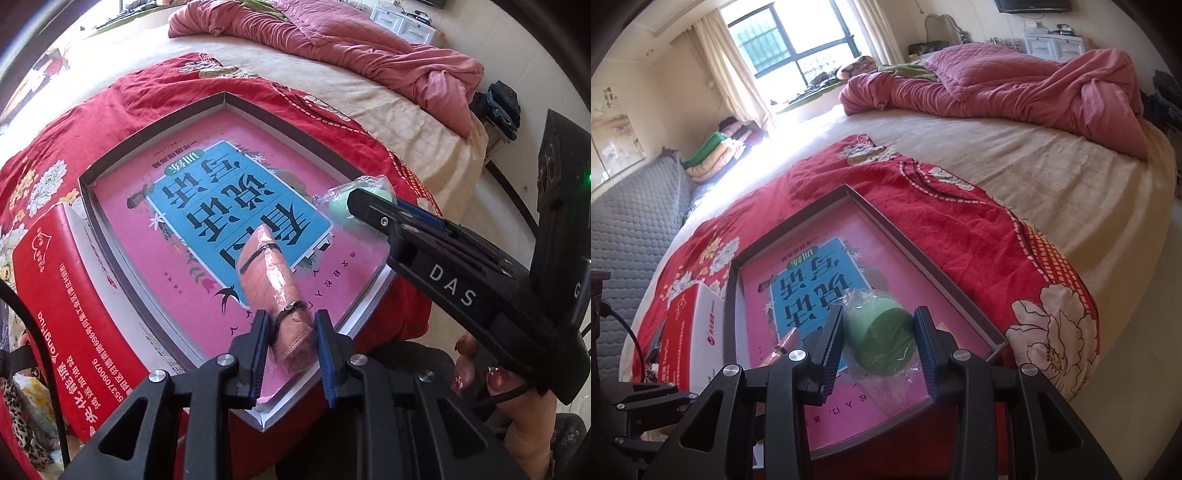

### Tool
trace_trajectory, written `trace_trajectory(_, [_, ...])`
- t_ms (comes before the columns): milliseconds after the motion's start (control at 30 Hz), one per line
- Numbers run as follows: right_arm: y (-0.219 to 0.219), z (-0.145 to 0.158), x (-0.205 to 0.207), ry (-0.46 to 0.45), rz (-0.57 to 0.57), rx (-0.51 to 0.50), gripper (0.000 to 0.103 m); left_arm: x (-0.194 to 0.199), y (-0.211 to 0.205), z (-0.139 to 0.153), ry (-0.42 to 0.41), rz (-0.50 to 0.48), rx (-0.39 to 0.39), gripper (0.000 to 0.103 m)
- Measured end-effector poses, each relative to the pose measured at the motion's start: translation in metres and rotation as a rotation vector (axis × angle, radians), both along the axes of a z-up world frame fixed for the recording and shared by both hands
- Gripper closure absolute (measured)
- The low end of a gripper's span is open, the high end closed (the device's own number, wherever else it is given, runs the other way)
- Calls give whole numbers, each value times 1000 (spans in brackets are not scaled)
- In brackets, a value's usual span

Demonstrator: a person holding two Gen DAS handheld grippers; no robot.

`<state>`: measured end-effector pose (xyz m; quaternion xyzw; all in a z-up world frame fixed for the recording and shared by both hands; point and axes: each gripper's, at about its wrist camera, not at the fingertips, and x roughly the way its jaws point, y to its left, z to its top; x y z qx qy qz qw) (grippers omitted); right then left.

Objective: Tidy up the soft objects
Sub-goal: 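Carry the pink item and green sponge over the pink tray with both tools, then open the left tool dropping the pink item while the right tool releases the green sponge into the tray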

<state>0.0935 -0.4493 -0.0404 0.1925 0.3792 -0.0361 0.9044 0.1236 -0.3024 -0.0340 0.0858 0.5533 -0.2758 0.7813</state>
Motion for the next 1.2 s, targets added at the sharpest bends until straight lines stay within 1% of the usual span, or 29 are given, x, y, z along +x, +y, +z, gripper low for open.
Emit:
trace_trajectory(100, [-1,-5,3,27,-4,9,64,0,-2,-4,6,-3,9,77])
trace_trajectory(300, [-4,-9,4,48,-16,22,62,1,-4,-8,18,2,14,77])
trace_trajectory(367, [-5,-10,5,53,-18,25,61,1,-4,-9,22,6,14,77])
trace_trajectory(433, [-5,-10,6,55,-24,24,59,0,-4,-10,19,5,17,77])
trace_trajectory(567, [-7,-10,5,55,-38,27,58,0,-5,-10,18,4,23,77])
trace_trajectory(700, [-10,-8,2,46,-52,28,53,1,-5,-9,21,8,14,77])
trace_trajectory(767, [-12,-4,-2,26,-66,25,51,1,-3,-8,25,13,2,76])
trace_trajectory(867, [-16,3,-7,-17,-92,17,47,2,0,-3,21,27,-17,70])
trace_trajectory(933, [-19,6,-10,-37,-105,11,45,3,2,-1,13,35,-17,63])
trace_trajectory(1000, [-19,8,-11,-43,-110,8,45,3,5,2,6,45,-11,60])
trace_trajectory(1200, [-18,9,-10,-42,-112,-4,42,1,11,9,-15,59,-10,57])
